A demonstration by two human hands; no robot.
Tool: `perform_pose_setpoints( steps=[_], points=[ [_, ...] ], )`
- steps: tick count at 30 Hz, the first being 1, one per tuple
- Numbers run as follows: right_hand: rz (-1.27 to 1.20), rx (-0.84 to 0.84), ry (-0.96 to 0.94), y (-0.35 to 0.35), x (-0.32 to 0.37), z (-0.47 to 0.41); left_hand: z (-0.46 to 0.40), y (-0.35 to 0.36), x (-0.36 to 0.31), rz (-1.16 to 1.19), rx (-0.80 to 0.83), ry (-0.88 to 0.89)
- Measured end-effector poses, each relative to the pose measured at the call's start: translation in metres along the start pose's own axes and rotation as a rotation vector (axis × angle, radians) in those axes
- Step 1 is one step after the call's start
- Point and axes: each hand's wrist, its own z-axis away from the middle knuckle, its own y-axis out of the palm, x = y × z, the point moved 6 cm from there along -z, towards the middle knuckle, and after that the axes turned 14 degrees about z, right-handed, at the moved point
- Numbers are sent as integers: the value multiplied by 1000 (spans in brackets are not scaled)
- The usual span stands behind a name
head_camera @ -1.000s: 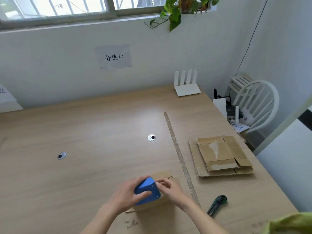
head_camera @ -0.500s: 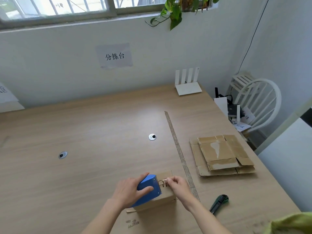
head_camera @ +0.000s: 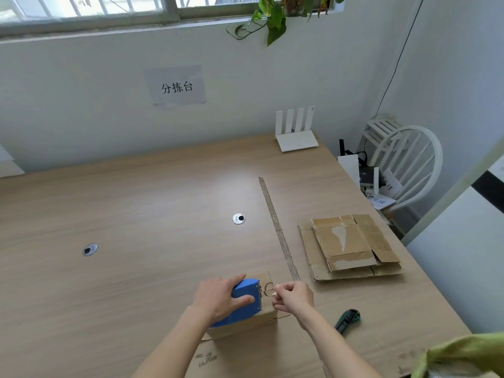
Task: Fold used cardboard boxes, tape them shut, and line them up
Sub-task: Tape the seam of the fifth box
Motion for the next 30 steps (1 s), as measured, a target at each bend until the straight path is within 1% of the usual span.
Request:
perform_pose_setpoints(
  steps=[6,9,13,20,23,24,26,27,28,30],
  points=[
    [101,-48,32,-2,2,-9,-9,-1,-9,-53,40,-15],
    [115,-29,55,-3,3,-11,-11,-2,-10,-59,53,-13],
    [191,-26,77,-3,4,-16,-11,-2,-11,-59,59,-13],
    [304,-30,105,1,-7,-26,-8,-4,-12,-36,37,-1],
    [391,9,106,-1,-12,-29,-9,-5,-9,-22,27,2],
    [464,25,99,-2,-15,-29,-8,-5,-8,-20,26,1],
    [697,39,-9,-6,-15,-29,-8,-5,-8,-13,26,0],
    [773,17,-115,-7,-8,-26,-8,-6,-8,-12,27,3],
    [801,-7,-233,-7,1,-20,-9,-6,-8,-13,29,6],
    [782,-34,-454,-1,21,-7,-9,-6,-8,-10,27,11]
  ],
)
